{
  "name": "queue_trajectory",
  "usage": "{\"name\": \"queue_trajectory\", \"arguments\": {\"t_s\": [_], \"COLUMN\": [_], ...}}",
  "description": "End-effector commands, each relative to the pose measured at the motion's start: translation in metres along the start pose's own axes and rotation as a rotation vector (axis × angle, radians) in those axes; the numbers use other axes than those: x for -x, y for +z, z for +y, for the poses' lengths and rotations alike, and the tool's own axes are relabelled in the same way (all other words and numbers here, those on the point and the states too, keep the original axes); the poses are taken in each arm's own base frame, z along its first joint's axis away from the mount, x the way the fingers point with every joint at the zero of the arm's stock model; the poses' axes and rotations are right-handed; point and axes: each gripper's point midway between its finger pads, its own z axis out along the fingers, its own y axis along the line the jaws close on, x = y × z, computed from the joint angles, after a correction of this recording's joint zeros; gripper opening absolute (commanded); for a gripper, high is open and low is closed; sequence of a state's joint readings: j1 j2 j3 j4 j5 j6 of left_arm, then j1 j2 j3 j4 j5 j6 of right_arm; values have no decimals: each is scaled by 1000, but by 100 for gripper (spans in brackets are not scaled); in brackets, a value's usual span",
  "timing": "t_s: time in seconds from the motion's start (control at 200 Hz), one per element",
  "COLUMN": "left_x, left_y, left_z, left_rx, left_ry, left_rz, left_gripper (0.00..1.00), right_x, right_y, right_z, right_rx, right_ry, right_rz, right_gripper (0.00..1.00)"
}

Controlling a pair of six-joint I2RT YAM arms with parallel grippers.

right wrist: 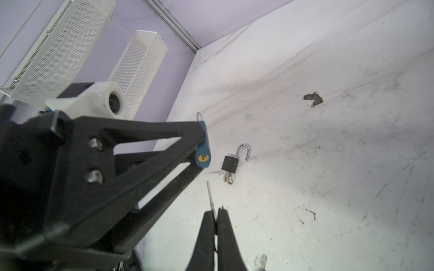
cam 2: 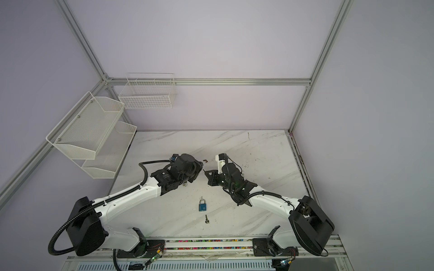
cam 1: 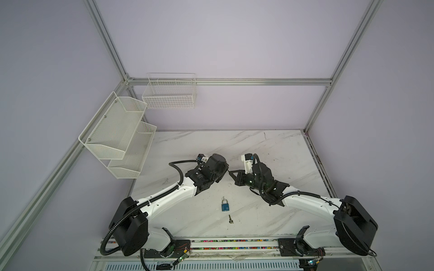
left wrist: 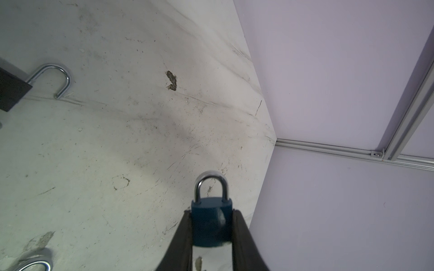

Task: Unlock with the key
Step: 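Lift the blue padlock with the left gripper toward the key-holding right gripper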

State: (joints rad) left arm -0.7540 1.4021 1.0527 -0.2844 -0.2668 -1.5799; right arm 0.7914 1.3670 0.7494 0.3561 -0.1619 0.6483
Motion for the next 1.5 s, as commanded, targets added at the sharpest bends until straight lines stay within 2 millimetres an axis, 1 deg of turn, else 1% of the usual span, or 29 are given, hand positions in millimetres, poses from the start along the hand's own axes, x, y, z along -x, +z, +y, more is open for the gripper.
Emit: {"name": "queue_trajectory", "arguments": {"t_s": [0.0,0.035,0.045,0.075,0.26,0.38,0.485,0.56,0.74,0.865,0.88,0.89,0.92,1.045,1.13,1.245,1.415,1.495], "left_x": [3,3,3,3,2,2,3,4,6,8,8,8,9,10,10,8,4,4], "left_y": [-5,-6,-6,-6,-7,-8,-8,-9,-10,-12,-12,-12,-13,-13,-14,-12,-9,-9], "left_z": [-5,-6,-6,-7,-10,-11,-11,-9,-9,-6,-6,-6,-6,-5,-6,-9,-12,-12], "left_rx": [-36,-39,-39,-40,-49,-58,-60,-65,-69,-70,-72,-73,-73,-73,-78,-85,-91,-91], "left_ry": [-8,-6,-6,-3,1,-2,-7,-13,-16,-24,-25,-26,-26,-30,-31,-31,-25,-28], "left_rz": [-21,-21,-21,-21,-18,-21,-25,-31,-40,-48,-48,-49,-51,-55,-58,-46,-26,-28], "left_gripper": [0,0,0,0,0,0,0,0,0,0,0,0,0,0,0,0,0,0], "right_x": [19,22,17,17,20,16,16,16,10,6,6,11,13,16,15,14,25,28], "right_y": [0,0,5,7,7,10,8,4,3,2,3,-2,-3,-4,-4,0,0,0], "right_z": [11,13,8,8,14,10,9,8,0,-5,-5,1,4,6,5,11,24,26], "right_rx": [4,9,-4,-10,12,-1,-6,-9,-39,-51,-49,-33,-24,-24,-29,-1,35,31], "right_ry": [-16,-20,-19,-20,-27,-25,-21,-23,-28,-24,-23,-25,-24,-28,-32,-28,-35,-47], "right_rz": [-63,-66,-51,-46,-47,-37,-36,-41,-27,-21,-21,-36,-42,-46,-41,-34,-53,-57], "right_gripper": [0,0,0,0,0,0,0,0,0,0,0,0,0,0,0,0,0,0]}}
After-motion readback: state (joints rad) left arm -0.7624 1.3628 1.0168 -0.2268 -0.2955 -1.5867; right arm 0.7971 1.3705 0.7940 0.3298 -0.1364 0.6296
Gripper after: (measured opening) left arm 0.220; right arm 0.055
